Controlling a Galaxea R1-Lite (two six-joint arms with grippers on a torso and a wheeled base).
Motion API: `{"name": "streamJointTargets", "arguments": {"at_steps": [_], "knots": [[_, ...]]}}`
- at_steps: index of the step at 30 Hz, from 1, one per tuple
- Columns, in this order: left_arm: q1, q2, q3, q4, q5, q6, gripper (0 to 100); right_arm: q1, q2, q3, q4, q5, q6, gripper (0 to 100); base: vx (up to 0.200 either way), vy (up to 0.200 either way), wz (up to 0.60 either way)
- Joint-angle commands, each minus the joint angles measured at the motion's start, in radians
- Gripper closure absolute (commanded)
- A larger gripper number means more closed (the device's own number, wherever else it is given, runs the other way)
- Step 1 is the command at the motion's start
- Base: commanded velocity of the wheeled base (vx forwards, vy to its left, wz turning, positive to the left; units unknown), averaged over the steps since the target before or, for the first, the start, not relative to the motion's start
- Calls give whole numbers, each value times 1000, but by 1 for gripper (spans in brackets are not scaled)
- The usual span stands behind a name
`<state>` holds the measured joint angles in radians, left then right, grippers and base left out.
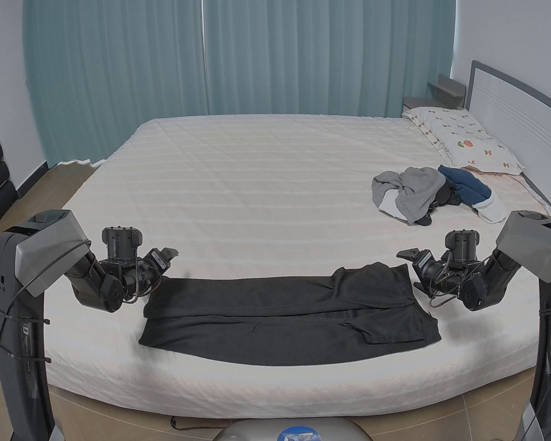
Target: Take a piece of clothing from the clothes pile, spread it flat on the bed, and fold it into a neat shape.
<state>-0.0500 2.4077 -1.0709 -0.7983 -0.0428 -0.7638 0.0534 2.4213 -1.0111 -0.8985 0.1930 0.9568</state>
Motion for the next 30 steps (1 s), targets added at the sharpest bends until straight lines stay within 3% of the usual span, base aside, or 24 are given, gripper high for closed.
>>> {"name": "streamJointTargets", "arguments": {"at_steps": [1, 8, 9, 21, 30], "knots": [[-5, 65, -34, 2, 1, -5, 0, -21, 24, -9, -2, 16, 11, 0, 0, 0, 0], [-4, 64, -8, -4, 3, -5, 0, -18, 30, 8, -34, 13, 7, 0, 0, 0, 0], [-4, 65, -8, -4, 4, -5, 100, -18, 33, 9, -45, 13, 7, 0, 0, 0, 0], [16, 61, -1, -9, 67, -83, 100, -9, 61, -38, -60, 11, 10, 0, 0, 0, 0], [19, 64, 2, -9, 75, -88, 100, 0, 130, -96, -112, -47, 2, 0, 0, 0, 0]]}}
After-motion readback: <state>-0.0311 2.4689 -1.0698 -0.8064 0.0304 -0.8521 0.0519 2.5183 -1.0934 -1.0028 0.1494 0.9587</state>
